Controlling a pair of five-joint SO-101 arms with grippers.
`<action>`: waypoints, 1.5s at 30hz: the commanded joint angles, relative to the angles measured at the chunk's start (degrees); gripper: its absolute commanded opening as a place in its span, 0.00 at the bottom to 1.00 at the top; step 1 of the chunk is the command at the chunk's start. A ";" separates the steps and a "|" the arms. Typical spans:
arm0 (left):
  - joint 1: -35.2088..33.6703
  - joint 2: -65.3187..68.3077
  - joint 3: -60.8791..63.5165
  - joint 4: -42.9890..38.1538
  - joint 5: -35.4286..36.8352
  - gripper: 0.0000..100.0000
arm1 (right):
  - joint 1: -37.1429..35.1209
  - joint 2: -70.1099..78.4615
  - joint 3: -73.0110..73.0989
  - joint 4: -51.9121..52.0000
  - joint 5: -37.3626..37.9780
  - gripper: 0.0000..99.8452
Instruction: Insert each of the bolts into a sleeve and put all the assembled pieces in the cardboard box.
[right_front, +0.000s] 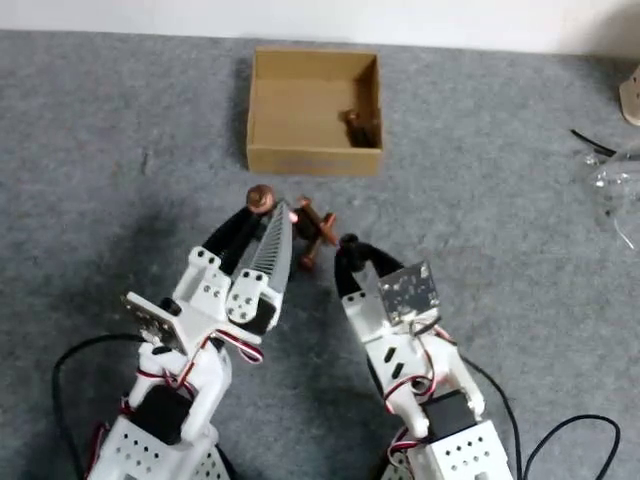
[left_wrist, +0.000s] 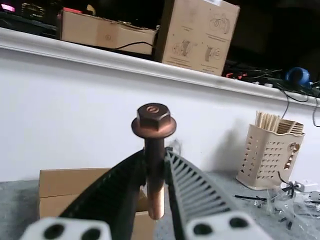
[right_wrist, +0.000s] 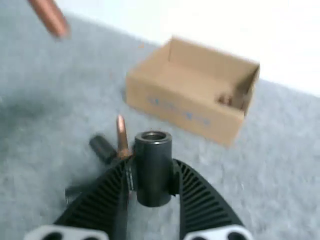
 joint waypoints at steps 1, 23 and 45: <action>1.01 -1.10 1.10 0.88 -0.18 0.00 | -1.80 -0.84 1.27 -4.62 0.79 0.00; 6.73 -1.10 0.57 11.25 11.25 0.00 | -7.52 -0.84 6.73 -7.08 6.68 0.00; 14.90 -0.92 1.10 21.98 2.99 0.00 | -4.88 -0.84 6.81 -7.08 6.77 0.00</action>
